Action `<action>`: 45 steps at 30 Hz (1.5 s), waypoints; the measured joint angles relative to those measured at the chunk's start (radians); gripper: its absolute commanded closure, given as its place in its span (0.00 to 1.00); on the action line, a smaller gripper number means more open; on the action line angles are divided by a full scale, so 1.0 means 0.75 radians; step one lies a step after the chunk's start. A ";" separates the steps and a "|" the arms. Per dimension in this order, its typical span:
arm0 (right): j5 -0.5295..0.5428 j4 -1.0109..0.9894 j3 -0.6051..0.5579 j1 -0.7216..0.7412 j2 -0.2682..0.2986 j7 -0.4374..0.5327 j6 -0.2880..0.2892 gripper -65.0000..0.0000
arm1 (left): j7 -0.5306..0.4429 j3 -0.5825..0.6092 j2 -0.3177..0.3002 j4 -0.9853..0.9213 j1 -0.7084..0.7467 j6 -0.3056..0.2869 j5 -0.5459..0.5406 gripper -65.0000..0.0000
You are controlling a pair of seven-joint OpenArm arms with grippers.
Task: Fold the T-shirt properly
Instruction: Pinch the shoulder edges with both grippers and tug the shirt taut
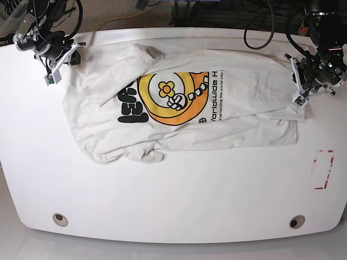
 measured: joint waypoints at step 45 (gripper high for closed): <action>0.244 0.251 0.061 0.000 -0.111 -0.014 -0.001 0.37 | -0.006 -0.159 -0.054 0.157 0.127 0.004 -0.174 0.32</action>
